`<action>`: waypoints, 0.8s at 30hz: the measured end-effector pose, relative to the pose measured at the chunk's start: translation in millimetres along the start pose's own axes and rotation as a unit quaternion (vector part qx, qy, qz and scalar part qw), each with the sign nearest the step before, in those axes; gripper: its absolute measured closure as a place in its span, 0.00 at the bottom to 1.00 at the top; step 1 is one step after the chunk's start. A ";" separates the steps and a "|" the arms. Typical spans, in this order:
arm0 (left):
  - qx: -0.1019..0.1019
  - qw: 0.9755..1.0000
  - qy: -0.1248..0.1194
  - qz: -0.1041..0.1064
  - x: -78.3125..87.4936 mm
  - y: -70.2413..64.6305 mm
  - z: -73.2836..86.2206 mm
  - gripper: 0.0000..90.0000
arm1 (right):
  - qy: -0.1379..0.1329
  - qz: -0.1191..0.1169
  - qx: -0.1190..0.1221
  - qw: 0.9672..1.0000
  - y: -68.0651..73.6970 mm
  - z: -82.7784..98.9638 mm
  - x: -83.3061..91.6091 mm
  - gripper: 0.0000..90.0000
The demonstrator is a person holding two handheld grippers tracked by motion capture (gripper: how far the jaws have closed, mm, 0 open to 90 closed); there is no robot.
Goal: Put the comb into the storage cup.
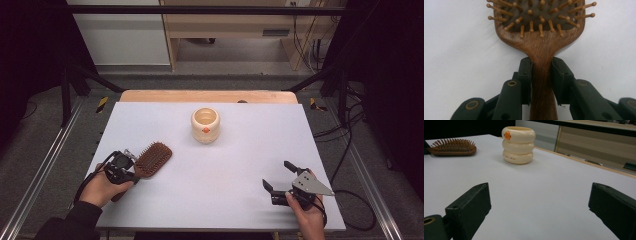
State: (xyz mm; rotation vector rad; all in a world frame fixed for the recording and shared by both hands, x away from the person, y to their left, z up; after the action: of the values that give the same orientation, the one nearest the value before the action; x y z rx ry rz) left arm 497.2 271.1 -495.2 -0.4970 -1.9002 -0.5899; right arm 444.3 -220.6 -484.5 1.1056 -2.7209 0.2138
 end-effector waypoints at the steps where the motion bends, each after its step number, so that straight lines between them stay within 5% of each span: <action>1: 0.000 1.000 0.001 0.001 -0.2 0.0 -0.4 0.79 | 0.000 0.000 0.001 1.000 -0.1 0.1 -0.1 0.05; 5: 0.006 1.000 0.003 0.014 -0.8 2.6 -0.7 0.81 | 0.000 -0.001 0.001 1.000 0.1 0.0 -0.1 0.05; 14: -0.011 0.998 -0.048 -0.026 2.7 -4.4 6.7 0.81 | -0.001 0.000 -0.001 1.000 0.0 -0.2 0.0 0.05; 20: -0.009 0.994 -0.100 -0.046 18.0 -5.8 3.8 0.81 | -0.004 0.000 -0.003 1.000 0.0 -0.7 0.4 0.05; 24: 0.003 0.988 -0.145 -0.055 27.8 -7.8 2.2 0.81 | -0.007 -0.002 -0.006 1.000 -0.5 -1.2 0.7 0.05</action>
State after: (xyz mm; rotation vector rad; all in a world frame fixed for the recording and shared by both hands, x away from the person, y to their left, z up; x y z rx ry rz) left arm 480.6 268.2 -471.5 -0.4983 -2.2164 -0.6091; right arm 444.3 -221.1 -483.1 1.1141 -2.7286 0.1896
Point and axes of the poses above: each handheld gripper's, and its own axes: x roughly backward along the jaws, z roughly out of its underside, y roughly to its left, the point moved 5 cm from there along -x, roughly forward along the jaws, and after that the axes turned 9 degrees about -z, right-handed, at the moved point
